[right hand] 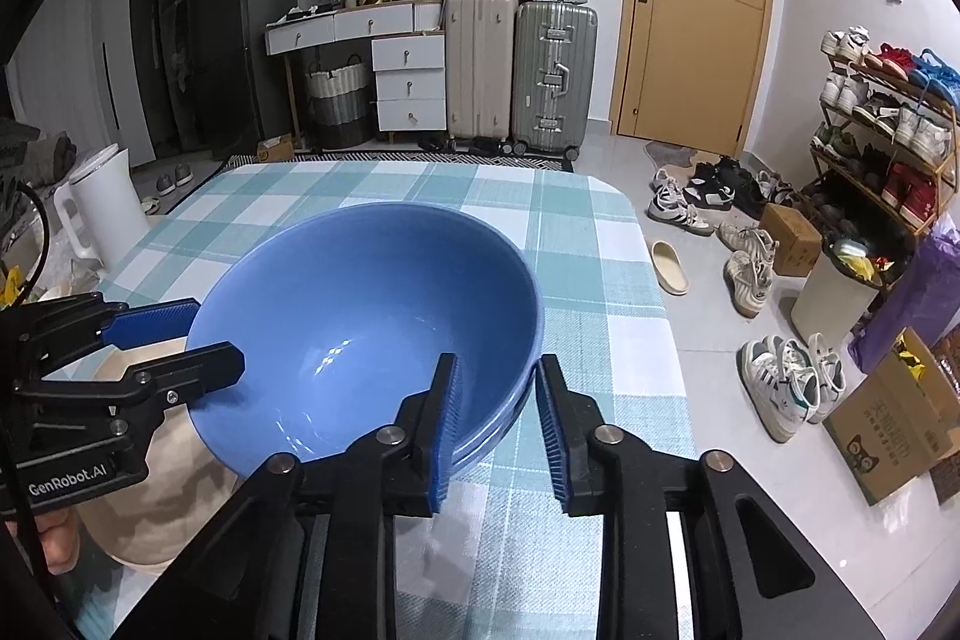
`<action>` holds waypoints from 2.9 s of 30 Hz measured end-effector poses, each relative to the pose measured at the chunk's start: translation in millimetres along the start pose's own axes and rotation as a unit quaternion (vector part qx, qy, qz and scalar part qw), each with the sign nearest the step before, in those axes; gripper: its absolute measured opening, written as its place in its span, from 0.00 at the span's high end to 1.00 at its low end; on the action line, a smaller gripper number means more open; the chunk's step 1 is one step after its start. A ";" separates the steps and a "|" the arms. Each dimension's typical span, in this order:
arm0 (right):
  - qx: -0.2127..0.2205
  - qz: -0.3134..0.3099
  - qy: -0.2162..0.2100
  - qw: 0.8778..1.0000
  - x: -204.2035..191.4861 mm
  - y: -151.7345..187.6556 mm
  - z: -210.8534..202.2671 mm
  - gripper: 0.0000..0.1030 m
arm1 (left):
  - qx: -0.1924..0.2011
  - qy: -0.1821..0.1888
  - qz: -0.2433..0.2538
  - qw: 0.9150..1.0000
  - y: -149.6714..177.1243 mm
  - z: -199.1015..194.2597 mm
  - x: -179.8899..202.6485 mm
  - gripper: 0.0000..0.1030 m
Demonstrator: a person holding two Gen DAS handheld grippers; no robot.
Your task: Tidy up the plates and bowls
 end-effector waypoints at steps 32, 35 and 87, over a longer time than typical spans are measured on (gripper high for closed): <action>0.021 0.155 -0.067 0.985 32.0 4.9 6.6 0.01 | -0.040 0.076 -0.129 0.988 -18.1 41.8 -45.5 0.01; 0.020 0.163 -0.076 0.984 31.5 6.3 11.3 0.03 | -0.053 0.086 -0.146 0.984 -19.1 52.0 -48.3 0.04; 0.033 0.168 -0.086 0.982 20.7 10.5 3.1 0.56 | -0.046 0.079 -0.091 0.992 -17.6 50.5 -17.6 0.68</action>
Point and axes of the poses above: each gripper's, at about its wrist camera, not at the fingertips, and z roughly the way its jaws point, x to its right, y to its underside, the point moved 6 cm from there along z, roughly the way its jaws point, and after that the axes turned 7 degrees about -y, right-handed, at the moved point
